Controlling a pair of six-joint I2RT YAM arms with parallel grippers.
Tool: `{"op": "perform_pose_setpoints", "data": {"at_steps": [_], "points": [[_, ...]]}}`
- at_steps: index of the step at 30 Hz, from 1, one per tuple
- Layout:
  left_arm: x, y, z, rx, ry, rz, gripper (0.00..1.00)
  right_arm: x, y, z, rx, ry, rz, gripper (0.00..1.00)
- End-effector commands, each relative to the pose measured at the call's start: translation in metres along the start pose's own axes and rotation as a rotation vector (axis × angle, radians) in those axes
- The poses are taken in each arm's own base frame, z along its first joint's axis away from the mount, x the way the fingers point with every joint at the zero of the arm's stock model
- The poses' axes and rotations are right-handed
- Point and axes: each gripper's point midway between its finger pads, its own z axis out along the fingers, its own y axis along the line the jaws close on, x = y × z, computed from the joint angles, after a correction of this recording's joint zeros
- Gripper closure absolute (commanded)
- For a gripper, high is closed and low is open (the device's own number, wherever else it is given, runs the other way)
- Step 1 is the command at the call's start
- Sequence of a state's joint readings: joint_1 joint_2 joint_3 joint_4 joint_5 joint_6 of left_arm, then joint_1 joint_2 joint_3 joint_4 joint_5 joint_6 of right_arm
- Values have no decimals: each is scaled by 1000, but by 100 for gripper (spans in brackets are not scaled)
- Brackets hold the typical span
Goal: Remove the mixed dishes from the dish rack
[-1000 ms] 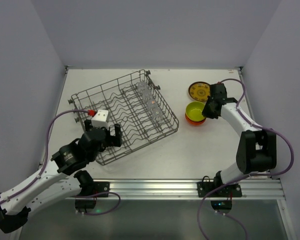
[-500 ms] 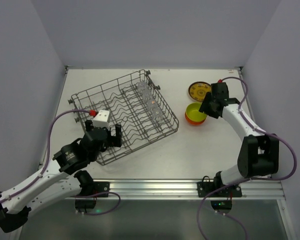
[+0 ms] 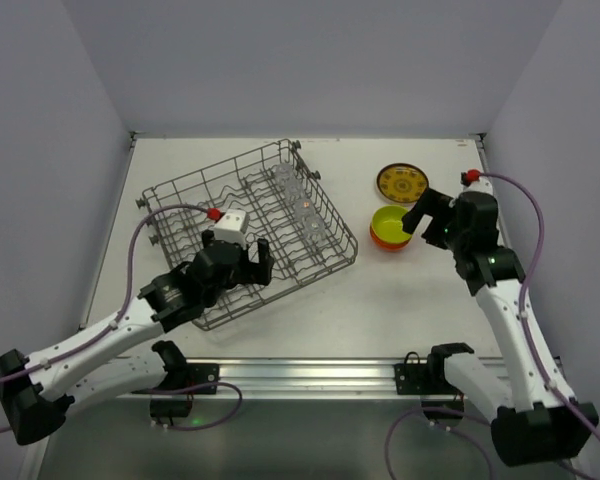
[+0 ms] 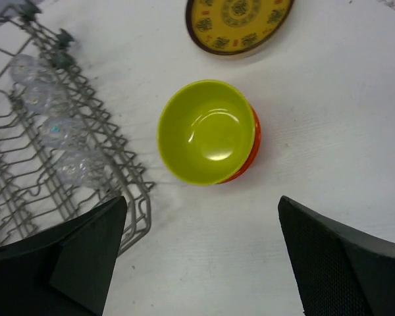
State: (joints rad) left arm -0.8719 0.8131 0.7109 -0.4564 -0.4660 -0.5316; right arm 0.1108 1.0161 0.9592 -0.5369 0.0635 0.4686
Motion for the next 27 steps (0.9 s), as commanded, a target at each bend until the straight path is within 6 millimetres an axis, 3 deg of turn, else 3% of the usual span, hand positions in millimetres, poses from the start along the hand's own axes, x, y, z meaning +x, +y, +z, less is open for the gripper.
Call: {"op": "perform_pose_setpoints", "data": {"at_steps": [1, 2, 3, 5, 6, 11, 15, 20, 27], "points": [[-50, -65, 24, 205, -124, -34, 0, 8, 17, -41, -158, -43, -16, 1], [-52, -75, 32, 225, -112, 6, 0, 13, 26, -51, -224, -42, -14, 1], [-55, -88, 53, 219, -93, 32, 0, 16, 29, -66, -272, -75, -8, 1], [-56, -99, 76, 206, -71, 102, 0, 23, 41, -83, -366, -72, -6, 1], [-53, -110, 99, 189, -42, 139, 0, 23, 43, -93, -393, -93, -6, 1], [-48, -105, 165, 13, -4, 238, 10, 41, 53, -112, -507, -62, -4, 1], [-43, -110, 187, 11, 2, 264, 10, 57, 56, -117, -553, -17, -28, 1], [-28, -111, 213, 24, 46, 264, 11, 61, 52, -118, -548, -20, -52, 1], [-15, -104, 231, 16, 72, 264, 14, 63, 55, -123, -575, -21, -58, 1]]}}
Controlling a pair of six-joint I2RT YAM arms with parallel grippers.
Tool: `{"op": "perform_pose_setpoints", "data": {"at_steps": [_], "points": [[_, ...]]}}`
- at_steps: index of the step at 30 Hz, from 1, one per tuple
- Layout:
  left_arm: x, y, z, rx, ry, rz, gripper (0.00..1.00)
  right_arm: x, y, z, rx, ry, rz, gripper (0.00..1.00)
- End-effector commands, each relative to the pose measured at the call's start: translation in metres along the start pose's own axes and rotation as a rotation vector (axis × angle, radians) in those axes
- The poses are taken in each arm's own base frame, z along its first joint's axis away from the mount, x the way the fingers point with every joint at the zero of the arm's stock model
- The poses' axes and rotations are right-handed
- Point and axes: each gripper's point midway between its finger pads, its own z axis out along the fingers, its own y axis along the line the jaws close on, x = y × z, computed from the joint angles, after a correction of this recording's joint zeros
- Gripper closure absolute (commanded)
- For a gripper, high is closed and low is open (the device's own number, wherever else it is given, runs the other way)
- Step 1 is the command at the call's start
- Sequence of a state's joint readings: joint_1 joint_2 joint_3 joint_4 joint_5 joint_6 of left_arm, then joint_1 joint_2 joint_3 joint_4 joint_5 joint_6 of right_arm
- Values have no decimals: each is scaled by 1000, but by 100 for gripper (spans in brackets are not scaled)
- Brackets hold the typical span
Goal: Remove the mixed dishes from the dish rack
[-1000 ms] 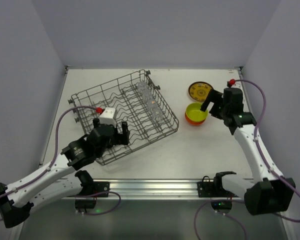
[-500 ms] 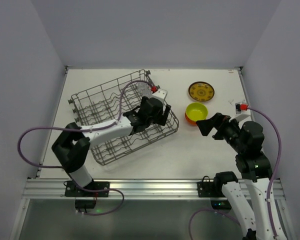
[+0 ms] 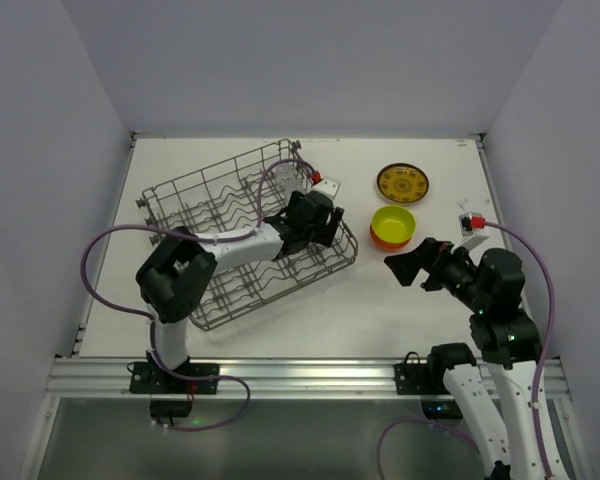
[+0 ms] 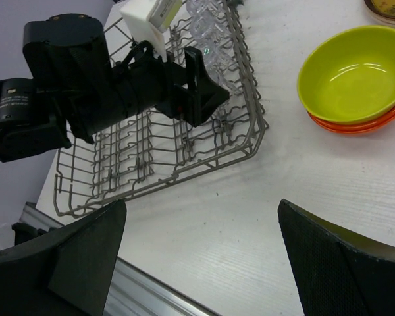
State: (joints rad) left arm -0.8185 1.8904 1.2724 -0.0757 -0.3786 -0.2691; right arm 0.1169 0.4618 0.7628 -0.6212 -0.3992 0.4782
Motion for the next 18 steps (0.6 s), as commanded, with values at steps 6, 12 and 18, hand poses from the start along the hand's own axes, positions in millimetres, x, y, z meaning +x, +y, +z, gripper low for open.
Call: {"op": "perform_pose_setpoints", "data": {"at_steps": [6, 12, 18], "points": [[-38, 0, 16, 34, -113, -55, 17, 4, 9, -2, -55, 13, -10, 1], [-37, -9, 22, 88, -117, -56, 26, 6, 6, 2, -52, 22, -3, 1], [-33, -12, 29, 97, -101, -57, 30, 4, 6, 0, -42, 17, -6, 1]]}}
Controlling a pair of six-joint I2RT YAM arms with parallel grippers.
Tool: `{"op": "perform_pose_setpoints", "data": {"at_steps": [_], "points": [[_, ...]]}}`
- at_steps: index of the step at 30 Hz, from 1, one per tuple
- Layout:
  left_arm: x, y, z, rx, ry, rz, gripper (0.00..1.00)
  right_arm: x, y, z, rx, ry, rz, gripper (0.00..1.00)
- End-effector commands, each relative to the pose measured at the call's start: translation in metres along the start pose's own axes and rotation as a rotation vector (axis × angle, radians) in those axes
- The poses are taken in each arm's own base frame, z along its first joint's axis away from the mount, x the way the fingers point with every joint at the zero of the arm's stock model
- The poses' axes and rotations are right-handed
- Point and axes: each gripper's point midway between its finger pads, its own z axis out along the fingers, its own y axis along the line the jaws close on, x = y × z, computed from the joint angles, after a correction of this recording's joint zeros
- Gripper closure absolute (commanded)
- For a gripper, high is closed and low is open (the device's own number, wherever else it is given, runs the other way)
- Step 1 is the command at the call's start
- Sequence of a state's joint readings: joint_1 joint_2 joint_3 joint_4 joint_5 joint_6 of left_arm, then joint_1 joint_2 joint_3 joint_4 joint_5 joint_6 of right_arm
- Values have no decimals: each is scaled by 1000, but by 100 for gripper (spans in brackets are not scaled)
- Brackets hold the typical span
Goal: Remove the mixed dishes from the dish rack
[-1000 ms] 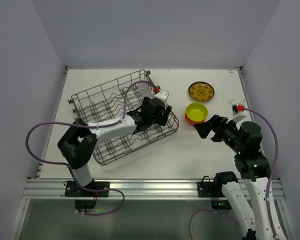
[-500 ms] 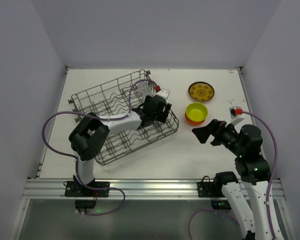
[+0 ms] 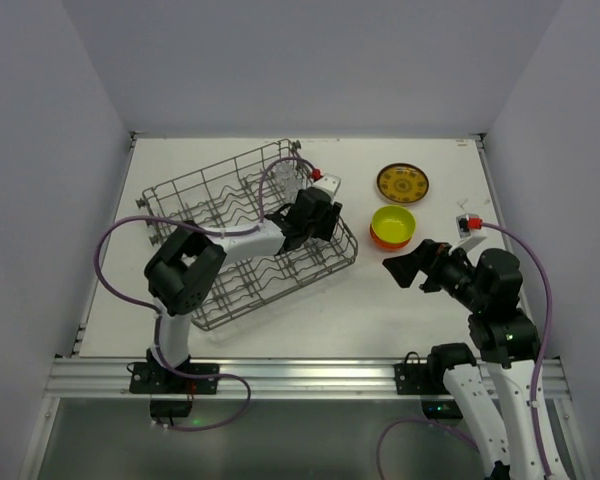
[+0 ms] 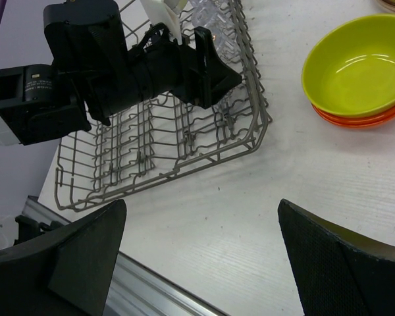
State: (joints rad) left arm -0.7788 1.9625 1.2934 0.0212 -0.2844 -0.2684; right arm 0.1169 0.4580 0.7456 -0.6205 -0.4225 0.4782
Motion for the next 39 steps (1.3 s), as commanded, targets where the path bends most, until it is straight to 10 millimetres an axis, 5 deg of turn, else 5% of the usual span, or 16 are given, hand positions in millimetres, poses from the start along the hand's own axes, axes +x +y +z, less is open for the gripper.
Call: {"op": "perform_pose_setpoints", "data": {"at_steps": [1, 15, 26, 30, 35, 39], "points": [[-28, -8, 5, 31, -73, -16, 35, -3, 6, -1, -27, -5, -13, 1], [-42, -11, -23, 53, -107, -61, 85, -3, 7, -1, -30, -3, -10, 1], [-81, -22, -63, 88, -202, -87, 100, -4, 4, 0, -19, -6, -18, 1], [-101, -30, -104, 167, -267, -134, 100, -1, 6, 6, -49, 2, -5, 1], [-115, -45, -180, 401, -381, -290, 100, 13, 60, 9, -444, 78, 44, 1], [-122, -58, -236, 626, -492, -439, 100, 20, 76, 6, -624, 65, 56, 2]]}}
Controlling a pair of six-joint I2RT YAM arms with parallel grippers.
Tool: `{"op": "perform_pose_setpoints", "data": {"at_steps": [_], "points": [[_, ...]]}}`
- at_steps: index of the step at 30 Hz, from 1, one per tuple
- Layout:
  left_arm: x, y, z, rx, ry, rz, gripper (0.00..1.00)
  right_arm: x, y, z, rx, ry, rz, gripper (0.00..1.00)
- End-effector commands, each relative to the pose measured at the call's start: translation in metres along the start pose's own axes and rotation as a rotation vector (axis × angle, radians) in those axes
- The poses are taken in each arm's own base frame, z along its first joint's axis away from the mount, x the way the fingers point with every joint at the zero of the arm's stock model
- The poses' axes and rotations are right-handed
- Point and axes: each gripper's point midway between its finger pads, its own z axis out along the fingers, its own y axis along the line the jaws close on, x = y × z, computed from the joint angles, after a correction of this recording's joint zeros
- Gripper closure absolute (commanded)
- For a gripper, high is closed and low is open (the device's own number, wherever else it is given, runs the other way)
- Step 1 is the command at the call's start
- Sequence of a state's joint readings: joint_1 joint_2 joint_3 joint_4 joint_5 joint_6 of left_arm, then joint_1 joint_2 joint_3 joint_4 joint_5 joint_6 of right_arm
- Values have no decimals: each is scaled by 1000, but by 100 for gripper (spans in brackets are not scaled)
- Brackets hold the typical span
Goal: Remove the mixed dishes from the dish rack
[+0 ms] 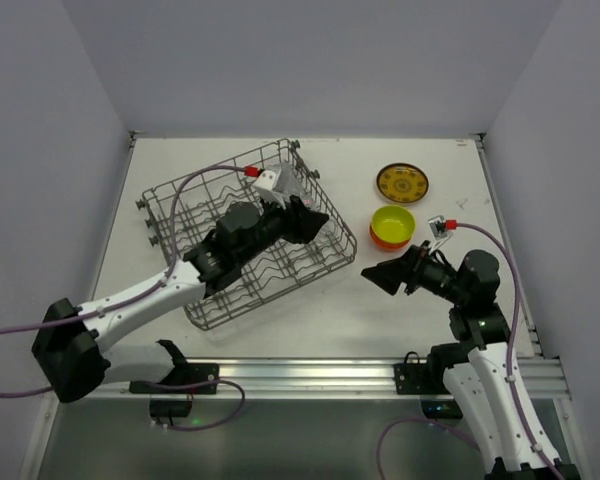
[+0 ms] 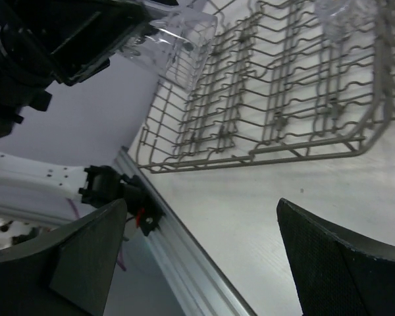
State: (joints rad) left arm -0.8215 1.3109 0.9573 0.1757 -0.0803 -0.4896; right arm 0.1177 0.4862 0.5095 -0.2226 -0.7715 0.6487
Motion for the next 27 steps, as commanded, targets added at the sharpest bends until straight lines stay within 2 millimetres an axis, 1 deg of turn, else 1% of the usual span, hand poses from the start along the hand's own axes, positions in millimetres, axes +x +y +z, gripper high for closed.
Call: {"op": "perform_pose_setpoints", "data": {"at_steps": [1, 2, 3, 4, 5, 6, 8, 10, 11, 16, 20, 23, 27], "points": [[-30, -53, -34, 276, -143, -213, 100, -12, 56, -6, -312, -41, -97, 4], [-17, -57, -48, 325, -120, -295, 100, -11, 62, -9, -341, -41, -81, 8], [-29, -67, -58, 395, -178, -336, 100, -9, 63, -9, -363, -45, -78, 9], [-28, -71, -65, 435, -189, -381, 100, -13, 72, -12, -404, -75, -118, 12], [-12, -72, -73, 473, -148, -466, 100, -14, 78, -14, -424, -81, -101, 15], [-27, -81, -85, 556, -214, -495, 100, -13, 80, -14, -438, -86, -101, 17], [-22, -86, -94, 610, -208, -590, 100, -13, 89, -15, -471, -85, -118, 24], [-20, -89, -95, 620, -204, -630, 100, -15, 93, -14, -477, -99, -123, 28], [-19, -92, -97, 630, -211, -656, 100, -12, 98, -14, -495, -93, -130, 30], [-19, -105, -98, 665, -205, -695, 100, -15, 99, -3, -469, -108, -116, 38], [-14, -115, -96, 673, -197, -710, 100, -12, 103, -1, -492, -85, -103, 46], [-9, -118, -93, 678, -193, -717, 100, -10, 110, -2, -520, -70, -101, 52], [-7, -121, -89, 679, -187, -725, 100, -8, 113, -2, -536, -64, -105, 56]]}}
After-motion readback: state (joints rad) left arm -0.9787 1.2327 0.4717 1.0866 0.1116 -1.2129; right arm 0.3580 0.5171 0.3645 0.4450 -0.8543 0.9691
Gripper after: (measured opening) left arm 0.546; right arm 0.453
